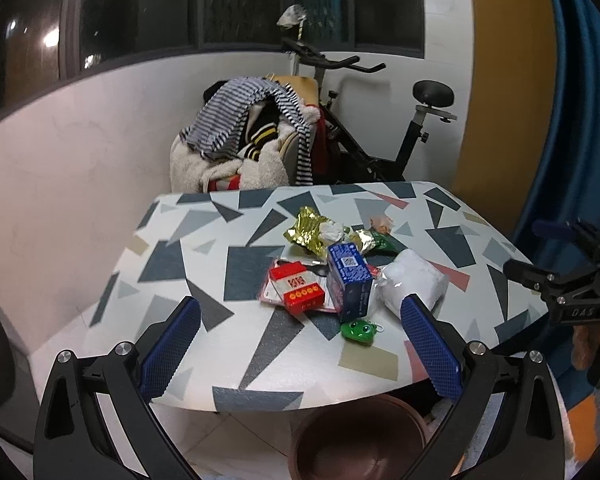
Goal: Collect trash
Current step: 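Grasp the white plastic bag with the right tool while the left tool grasps the blue box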
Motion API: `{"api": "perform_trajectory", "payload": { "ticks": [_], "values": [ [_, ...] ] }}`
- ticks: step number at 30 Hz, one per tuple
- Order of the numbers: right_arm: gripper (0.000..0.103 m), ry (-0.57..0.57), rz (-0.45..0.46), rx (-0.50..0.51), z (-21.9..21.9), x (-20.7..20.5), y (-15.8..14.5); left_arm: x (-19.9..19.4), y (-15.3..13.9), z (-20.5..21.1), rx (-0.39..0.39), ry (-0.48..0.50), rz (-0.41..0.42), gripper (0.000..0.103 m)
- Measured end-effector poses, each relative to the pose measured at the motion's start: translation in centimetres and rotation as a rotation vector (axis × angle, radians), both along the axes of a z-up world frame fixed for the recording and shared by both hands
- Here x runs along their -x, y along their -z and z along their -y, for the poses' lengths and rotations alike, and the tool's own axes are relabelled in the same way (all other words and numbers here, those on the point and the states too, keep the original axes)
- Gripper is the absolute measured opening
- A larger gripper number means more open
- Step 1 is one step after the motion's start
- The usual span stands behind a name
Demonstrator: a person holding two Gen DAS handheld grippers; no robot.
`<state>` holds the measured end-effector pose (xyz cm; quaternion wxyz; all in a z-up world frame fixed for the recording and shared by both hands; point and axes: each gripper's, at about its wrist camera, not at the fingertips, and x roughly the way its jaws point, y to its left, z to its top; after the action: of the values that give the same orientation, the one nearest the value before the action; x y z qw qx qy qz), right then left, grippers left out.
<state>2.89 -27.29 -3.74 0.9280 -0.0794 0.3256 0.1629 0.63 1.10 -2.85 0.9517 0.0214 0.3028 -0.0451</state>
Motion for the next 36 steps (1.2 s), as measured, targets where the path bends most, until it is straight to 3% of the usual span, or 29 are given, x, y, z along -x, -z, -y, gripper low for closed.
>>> {"api": "perform_trajectory", "payload": {
  "ticks": [4,12,19,26,29,36],
  "values": [
    [0.097,0.041,-0.033,-0.022,1.4,-0.6,1.9,-1.0,2.0,-1.2,0.048,0.012,-0.044,0.098],
    [0.098,0.016,-0.021,-0.086,2.0,-2.3,5.5,-2.3,4.6,-1.5,-0.033,-0.012,-0.010,0.098],
    [0.098,-0.019,-0.096,-0.137,1.0,-5.3,9.0,-3.7,6.2,-2.1,-0.052,-0.018,-0.034,0.098],
    [0.097,0.022,-0.205,-0.056,-1.4,-9.9,11.9,-5.3,7.7,-2.2,-0.032,-0.011,-0.090,0.098],
    [0.097,0.022,-0.193,-0.008,-2.5,-11.0,12.7,-5.6,8.0,-2.3,-0.036,-0.035,-0.082,0.098],
    [0.098,0.075,-0.224,-0.009,-3.2,-13.0,15.3,-6.7,8.6,-2.5,-0.054,-0.063,-0.109,0.098]
  ]
}}
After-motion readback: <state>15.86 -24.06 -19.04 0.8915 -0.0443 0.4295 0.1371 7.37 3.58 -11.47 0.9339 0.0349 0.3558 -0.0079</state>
